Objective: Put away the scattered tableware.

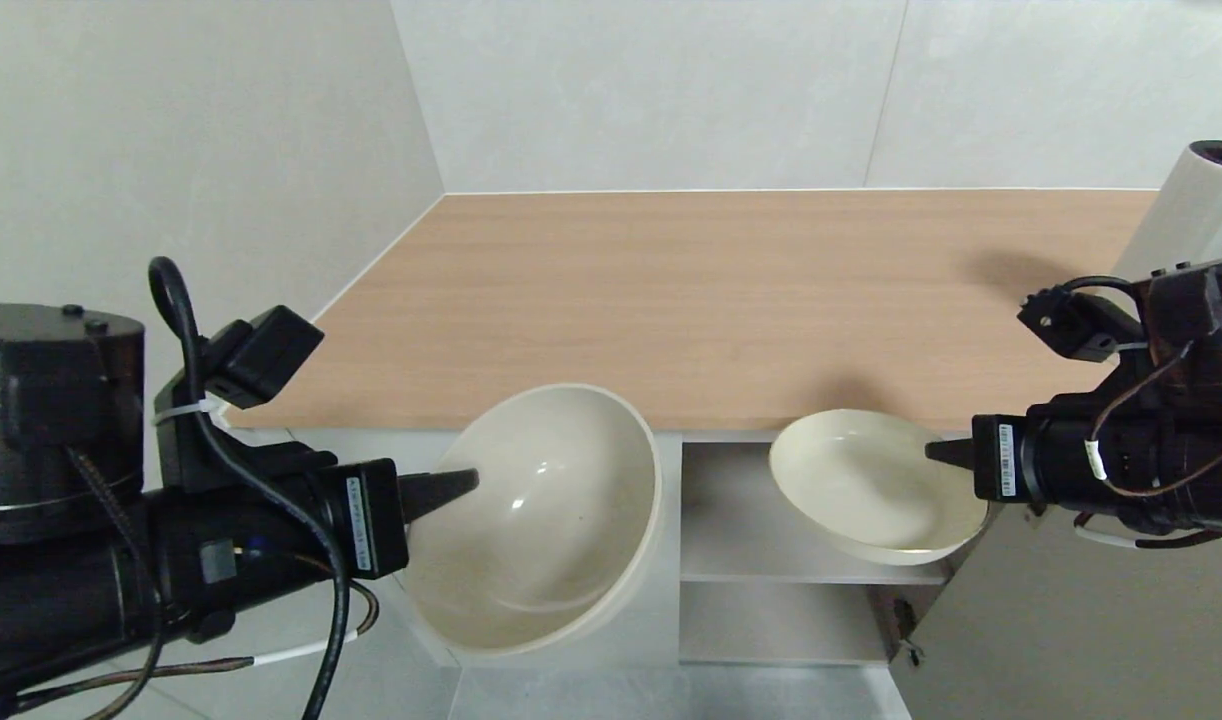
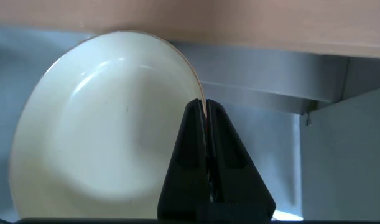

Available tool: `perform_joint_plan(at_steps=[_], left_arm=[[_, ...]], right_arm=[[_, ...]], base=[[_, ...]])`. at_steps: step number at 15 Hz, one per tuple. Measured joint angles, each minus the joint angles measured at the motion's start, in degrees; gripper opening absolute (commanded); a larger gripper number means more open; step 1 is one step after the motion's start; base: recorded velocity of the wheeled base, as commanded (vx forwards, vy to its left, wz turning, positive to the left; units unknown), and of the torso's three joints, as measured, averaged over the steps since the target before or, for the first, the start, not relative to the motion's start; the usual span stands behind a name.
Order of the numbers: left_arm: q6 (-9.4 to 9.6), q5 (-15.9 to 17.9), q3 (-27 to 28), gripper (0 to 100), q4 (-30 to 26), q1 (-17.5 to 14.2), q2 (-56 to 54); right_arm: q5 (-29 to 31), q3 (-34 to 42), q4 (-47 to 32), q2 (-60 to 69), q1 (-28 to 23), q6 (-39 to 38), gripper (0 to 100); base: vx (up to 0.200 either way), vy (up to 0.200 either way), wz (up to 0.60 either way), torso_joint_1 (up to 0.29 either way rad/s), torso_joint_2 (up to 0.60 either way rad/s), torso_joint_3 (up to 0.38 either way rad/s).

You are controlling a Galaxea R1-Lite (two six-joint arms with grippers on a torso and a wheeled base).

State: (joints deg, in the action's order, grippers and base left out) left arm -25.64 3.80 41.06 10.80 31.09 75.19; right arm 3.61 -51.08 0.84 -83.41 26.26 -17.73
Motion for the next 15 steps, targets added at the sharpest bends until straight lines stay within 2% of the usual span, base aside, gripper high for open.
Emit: perform_joint_plan(at_steps=[10, 15], left_arm=[[0.11, 0.3, -0.9, 0, 0.0, 1.2, 2.3], [0.18, 0.3, -0.9, 0, 0.0, 1.2, 2.6]], right_arm=[[-0.3, 4.3, 1.6, -0.6, 0.1, 5.7, 0], [-0.5, 6.0, 1.6, -0.4, 0.3, 8.2, 0]], base=[[0.0, 0.0, 0.0, 0.0, 0.0, 0.0], [0.0, 0.0, 0.0, -0.159, 0.35, 0.188]])
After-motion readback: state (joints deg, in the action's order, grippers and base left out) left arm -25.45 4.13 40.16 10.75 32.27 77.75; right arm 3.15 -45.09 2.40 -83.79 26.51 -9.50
